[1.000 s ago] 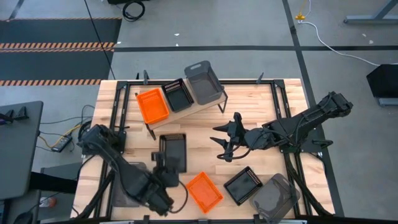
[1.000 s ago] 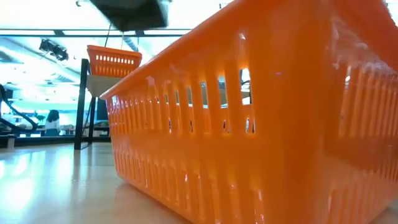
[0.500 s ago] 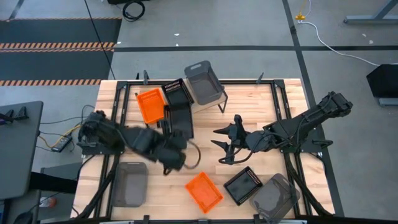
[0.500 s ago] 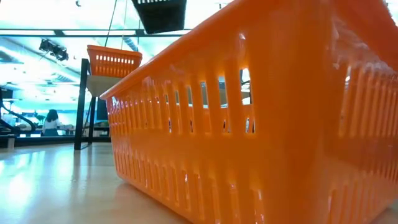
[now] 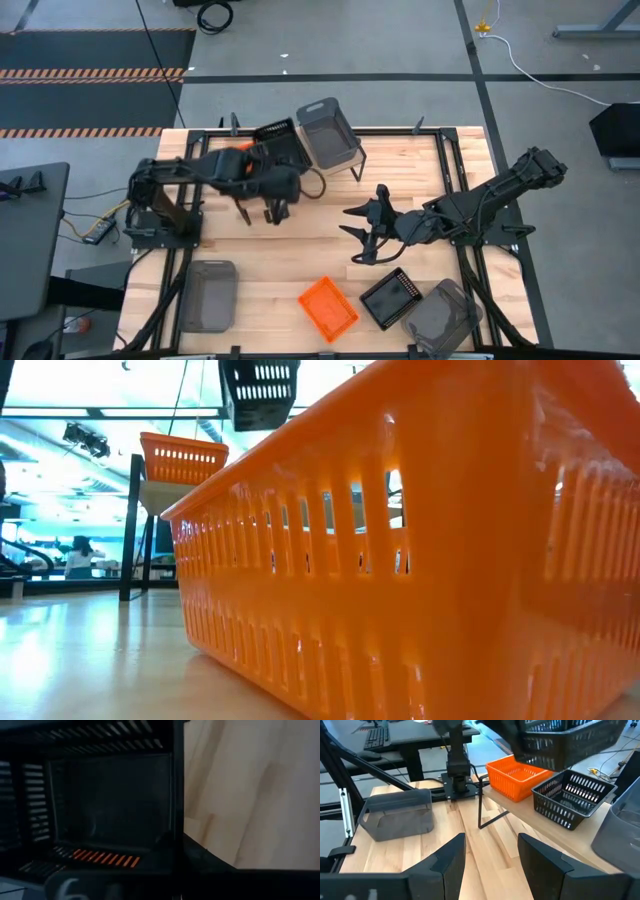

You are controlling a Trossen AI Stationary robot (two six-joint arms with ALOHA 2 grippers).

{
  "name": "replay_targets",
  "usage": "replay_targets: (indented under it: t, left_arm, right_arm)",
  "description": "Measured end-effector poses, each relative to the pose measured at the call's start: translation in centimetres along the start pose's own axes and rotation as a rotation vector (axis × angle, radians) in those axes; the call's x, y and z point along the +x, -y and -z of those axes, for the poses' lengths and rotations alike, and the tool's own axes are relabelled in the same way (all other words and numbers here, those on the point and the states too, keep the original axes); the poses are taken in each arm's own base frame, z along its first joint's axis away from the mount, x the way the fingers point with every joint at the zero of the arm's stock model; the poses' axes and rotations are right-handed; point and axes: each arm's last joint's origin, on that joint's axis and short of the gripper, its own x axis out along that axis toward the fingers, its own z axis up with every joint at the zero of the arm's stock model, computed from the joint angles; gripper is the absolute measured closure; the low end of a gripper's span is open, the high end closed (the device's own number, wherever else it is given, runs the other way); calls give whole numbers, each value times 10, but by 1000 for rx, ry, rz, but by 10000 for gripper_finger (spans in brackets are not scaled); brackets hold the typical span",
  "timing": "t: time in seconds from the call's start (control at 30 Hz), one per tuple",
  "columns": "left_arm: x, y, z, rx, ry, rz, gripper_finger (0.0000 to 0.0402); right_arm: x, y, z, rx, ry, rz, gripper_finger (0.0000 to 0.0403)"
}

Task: Stack baskets on shelf by color
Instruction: Stack the left black bin on top of the black bin on the shelf

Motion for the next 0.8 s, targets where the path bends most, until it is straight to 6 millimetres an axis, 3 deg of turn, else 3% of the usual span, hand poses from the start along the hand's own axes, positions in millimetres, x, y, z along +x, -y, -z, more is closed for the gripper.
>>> replay_targets:
  t: [0.23, 0.47, 0.8]
  left_arm:
    - [28, -28, -2, -25, -88, -13, 394]
    - [62, -39, -4, -35, -123, 24, 394]
    - [76, -50, -4, -68, -148, 66, 393]
  right_arm:
    - [0, 0, 1, 0, -5, 1, 216]
    - [0, 1, 3, 4, -24, 6, 216]
    - [0, 1, 4, -5, -37, 10, 216]
